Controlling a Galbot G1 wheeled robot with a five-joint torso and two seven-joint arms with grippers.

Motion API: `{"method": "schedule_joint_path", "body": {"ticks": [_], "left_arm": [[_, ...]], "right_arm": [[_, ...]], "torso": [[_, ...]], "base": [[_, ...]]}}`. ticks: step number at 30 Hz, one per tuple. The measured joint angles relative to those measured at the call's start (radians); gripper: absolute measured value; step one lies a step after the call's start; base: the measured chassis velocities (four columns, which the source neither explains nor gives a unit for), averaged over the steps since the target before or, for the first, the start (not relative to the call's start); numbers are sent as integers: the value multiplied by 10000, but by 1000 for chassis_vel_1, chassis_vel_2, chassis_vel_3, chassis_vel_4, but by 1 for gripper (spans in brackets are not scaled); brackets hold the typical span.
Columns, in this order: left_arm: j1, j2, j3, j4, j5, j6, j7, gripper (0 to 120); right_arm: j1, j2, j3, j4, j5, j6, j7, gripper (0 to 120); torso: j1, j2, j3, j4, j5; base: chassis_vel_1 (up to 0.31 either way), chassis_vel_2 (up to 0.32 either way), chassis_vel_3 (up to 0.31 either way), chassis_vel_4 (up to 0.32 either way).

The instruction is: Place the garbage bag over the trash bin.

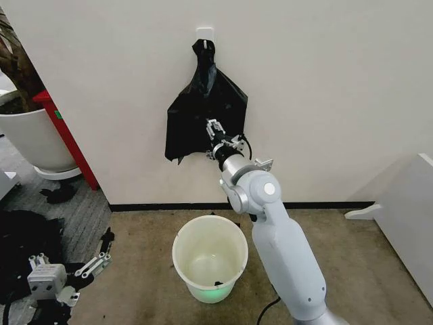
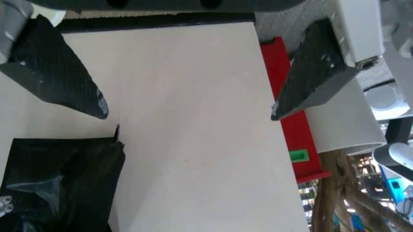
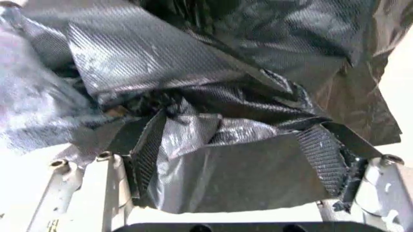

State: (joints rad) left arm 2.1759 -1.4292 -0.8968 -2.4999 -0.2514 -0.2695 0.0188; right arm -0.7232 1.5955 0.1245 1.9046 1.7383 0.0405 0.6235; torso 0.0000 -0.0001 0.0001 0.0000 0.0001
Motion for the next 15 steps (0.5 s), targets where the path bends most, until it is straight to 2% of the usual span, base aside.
{"method": "schedule_joint_path", "body": {"ticks": [8, 15], "left_arm": [[-3, -24, 11, 0, 41, -30, 22, 100], [18, -26, 10, 0, 70, -36, 39, 100]], "right_arm": [[-745, -277, 84, 752, 140, -6, 17, 70], [-684, -297, 249, 668, 292, -10, 8, 70]], "torso": [[0, 1, -2, -1, 1], [0, 1, -2, -1, 0]], "base": [[0, 0, 0, 0], [0, 0, 0, 0]]}}
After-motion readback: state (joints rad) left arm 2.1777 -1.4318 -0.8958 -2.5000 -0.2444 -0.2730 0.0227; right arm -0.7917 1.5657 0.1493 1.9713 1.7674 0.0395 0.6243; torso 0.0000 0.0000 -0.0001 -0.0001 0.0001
